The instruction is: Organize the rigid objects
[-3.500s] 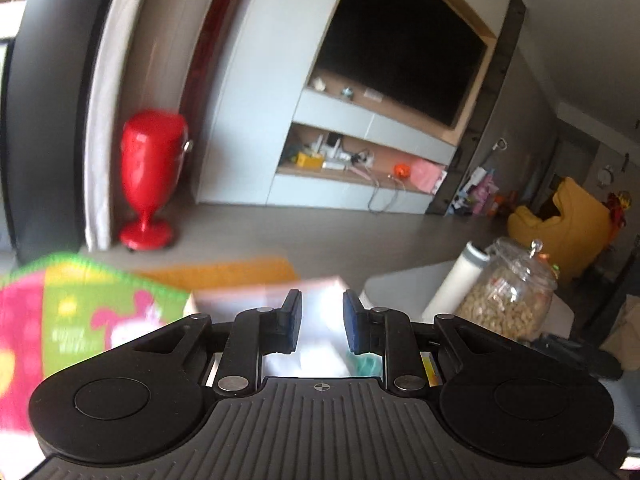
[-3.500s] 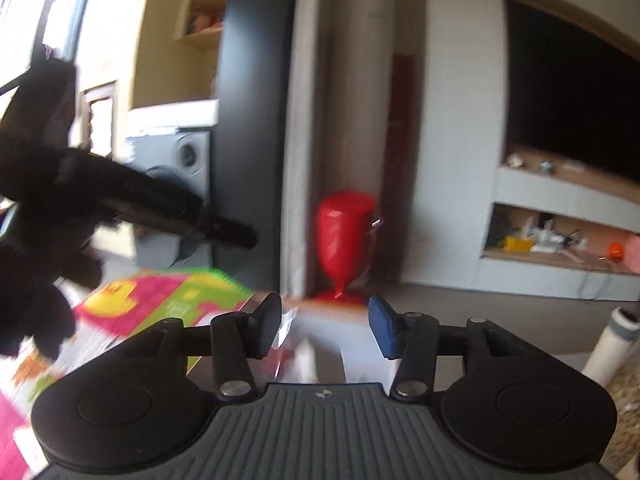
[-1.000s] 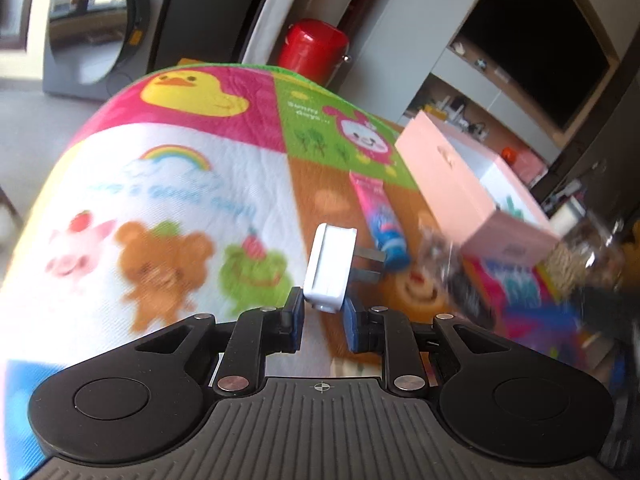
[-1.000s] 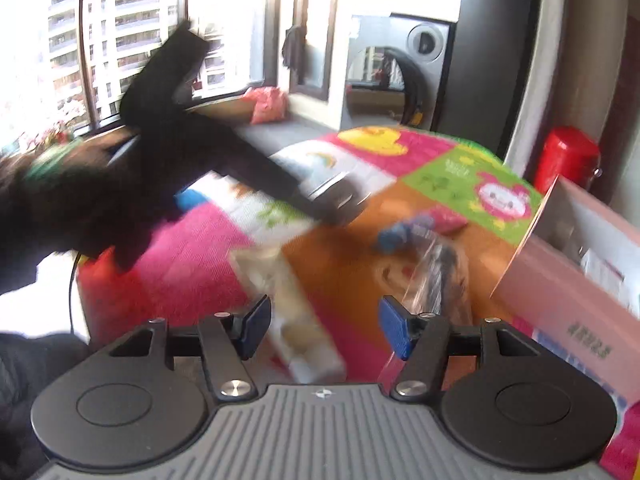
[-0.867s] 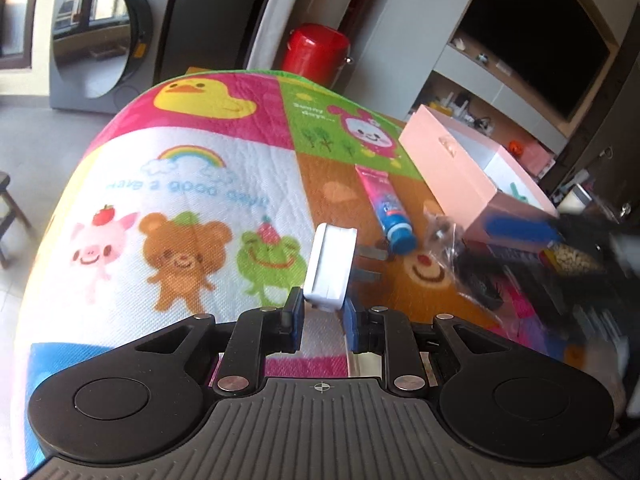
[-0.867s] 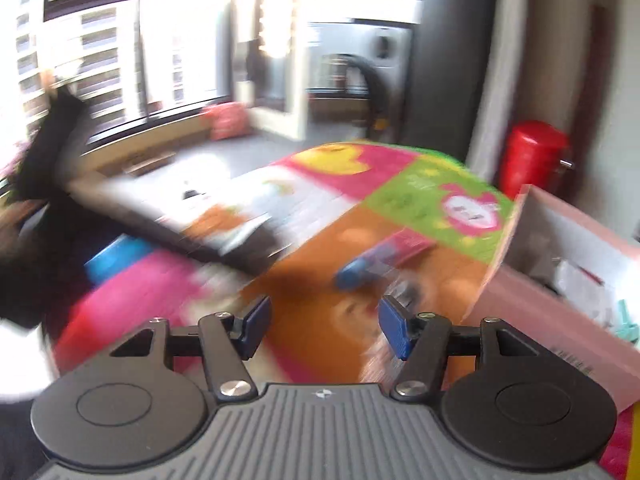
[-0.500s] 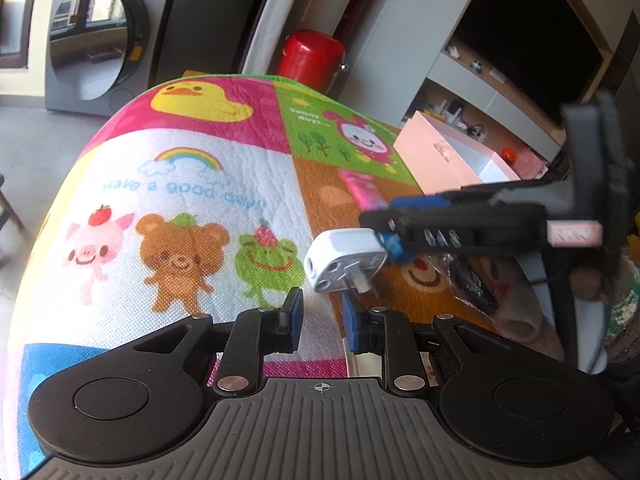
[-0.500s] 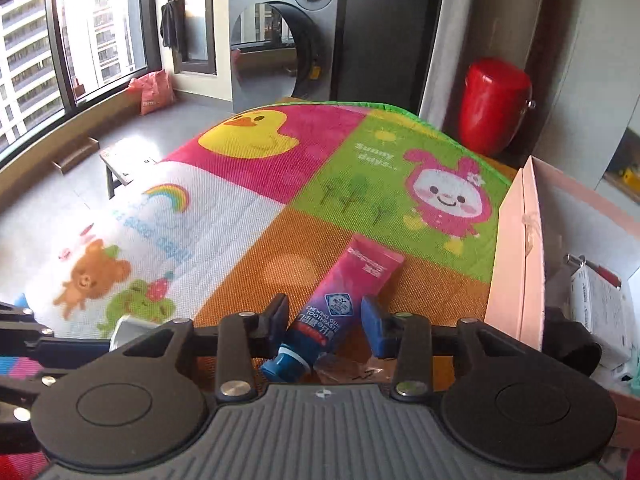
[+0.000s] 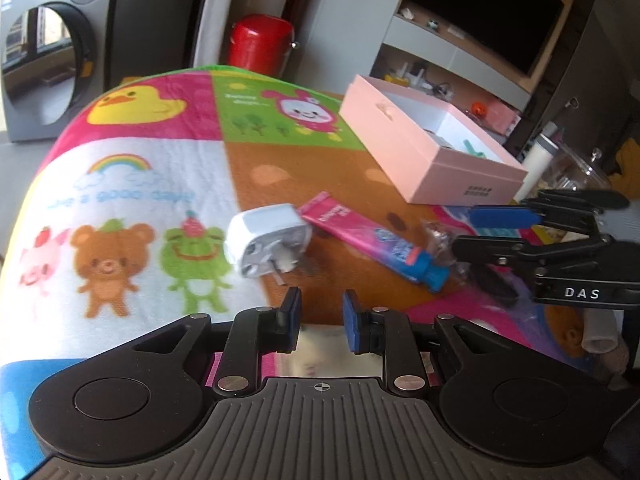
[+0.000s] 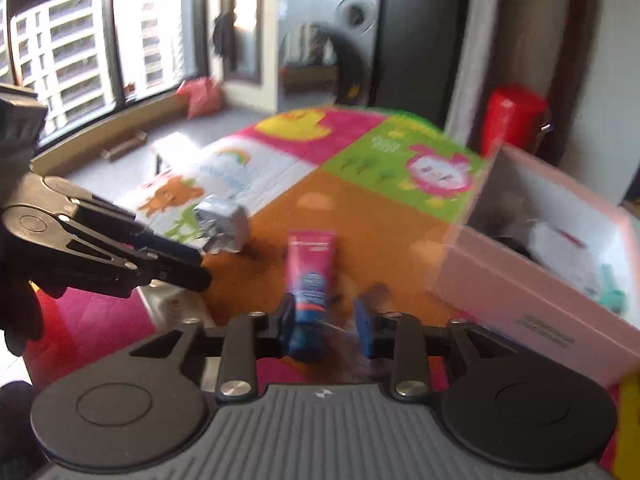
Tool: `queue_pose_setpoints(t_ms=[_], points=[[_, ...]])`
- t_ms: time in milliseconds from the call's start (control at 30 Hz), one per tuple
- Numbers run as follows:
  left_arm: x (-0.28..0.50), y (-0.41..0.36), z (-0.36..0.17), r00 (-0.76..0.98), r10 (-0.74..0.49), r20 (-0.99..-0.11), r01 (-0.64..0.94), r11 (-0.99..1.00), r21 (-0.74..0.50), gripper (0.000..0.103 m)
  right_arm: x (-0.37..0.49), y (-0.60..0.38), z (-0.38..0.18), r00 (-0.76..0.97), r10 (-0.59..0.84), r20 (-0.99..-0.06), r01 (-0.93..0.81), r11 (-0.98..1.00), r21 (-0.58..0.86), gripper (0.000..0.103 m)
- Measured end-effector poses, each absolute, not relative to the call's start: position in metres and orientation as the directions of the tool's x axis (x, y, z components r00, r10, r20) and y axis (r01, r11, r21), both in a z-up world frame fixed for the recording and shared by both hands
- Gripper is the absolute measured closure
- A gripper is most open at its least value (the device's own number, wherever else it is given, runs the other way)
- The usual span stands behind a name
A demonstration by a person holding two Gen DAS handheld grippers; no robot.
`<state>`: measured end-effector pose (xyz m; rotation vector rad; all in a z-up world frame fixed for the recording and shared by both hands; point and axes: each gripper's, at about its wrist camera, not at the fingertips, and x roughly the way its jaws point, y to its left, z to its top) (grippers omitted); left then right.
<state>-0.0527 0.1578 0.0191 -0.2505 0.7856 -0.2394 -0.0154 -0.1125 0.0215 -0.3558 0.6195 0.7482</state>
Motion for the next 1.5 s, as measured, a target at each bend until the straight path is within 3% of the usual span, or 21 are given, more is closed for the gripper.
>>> queue_pose_setpoints(t_ms=[133,333,500,767,1100,1367,1500], points=[[-0.051,0.149,0.026,0.662,-0.383,-0.644,0.143,0.908,-0.393,0.078,-0.018,-0.148,0.021,0.641,0.475,-0.603,-0.641,0.763,-0.081,0.058],[-0.073,0.139,0.052,0.594,-0.413,-0.69,0.223,0.909,-0.352,0.078,-0.022,-0.178,0.002,0.695,0.408,-0.592,-0.575,0.81,-0.117,0.054],[-0.088,0.142,0.04,0.455,-0.523,-0.721,0.197,0.849,-0.491,0.078,-0.013,-0.189,-0.02,0.679,0.39,-0.622,-0.54,0.839,-0.063,0.054],[-0.052,0.16,0.032,0.616,-0.387,-0.686,-0.017,0.864,-0.503,0.078,-0.01,-0.194,-0.025,0.666,0.417,-0.618,-0.529,0.849,0.003,0.05],[-0.025,0.139,0.037,0.633,-0.34,-0.696,0.006,0.9,-0.435,0.078,-0.011,-0.196,-0.027,0.672,0.415,-0.613,-0.518,0.855,0.011,0.046],[-0.063,0.167,0.029,0.508,-0.462,-0.726,-0.063,0.821,-0.567,0.078,-0.011,-0.194,-0.027,0.673,0.413,-0.614,-0.519,0.854,0.005,0.043],[-0.051,0.173,0.012,0.538,-0.438,-0.72,-0.136,0.799,-0.586,0.078,-0.011,-0.194,-0.027,0.673,0.412,-0.615,-0.52,0.854,0.003,0.042]])
